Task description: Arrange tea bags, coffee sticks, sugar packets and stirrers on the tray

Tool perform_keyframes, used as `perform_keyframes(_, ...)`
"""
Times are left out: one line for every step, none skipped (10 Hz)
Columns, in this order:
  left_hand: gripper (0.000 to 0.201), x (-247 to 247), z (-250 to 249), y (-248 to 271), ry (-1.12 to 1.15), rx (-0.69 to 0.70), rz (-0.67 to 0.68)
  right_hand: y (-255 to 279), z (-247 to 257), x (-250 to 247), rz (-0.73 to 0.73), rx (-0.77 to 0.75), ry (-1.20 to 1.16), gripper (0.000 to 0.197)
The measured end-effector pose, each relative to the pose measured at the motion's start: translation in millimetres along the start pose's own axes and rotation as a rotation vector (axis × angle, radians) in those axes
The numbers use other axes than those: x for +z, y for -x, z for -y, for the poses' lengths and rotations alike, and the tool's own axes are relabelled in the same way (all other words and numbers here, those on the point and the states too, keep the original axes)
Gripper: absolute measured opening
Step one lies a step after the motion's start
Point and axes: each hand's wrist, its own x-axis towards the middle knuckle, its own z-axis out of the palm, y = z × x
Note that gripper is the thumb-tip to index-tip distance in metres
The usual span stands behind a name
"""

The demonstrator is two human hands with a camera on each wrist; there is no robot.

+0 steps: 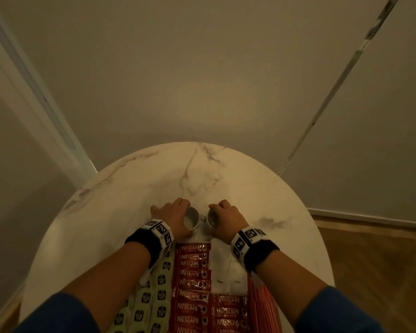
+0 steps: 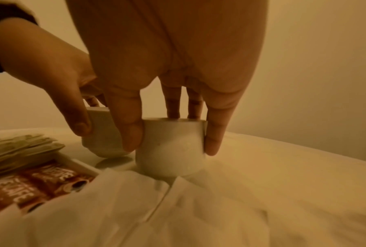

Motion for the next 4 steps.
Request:
perform_keyframes(0.078,3,0,3,0.003,-0.008,0.011,0,1,2,0.001,0.021,-0.012,0.071)
perform_keyframes(0.081,2,3,5,0.048,-0.022,0.045,2,4,-1,0.023,0.053,-0.022,0.077)
perform_keyframes(0.102,-4,3,11,0.079,-0.009,0.083,7,4,-3,0.023,0.076,-0.061,0.094)
perform_keyframes(0.114,-24,8,20,0.159,-0.033,-0.013,21,2,-16,-0.098,0.128,-0.081,0.092)
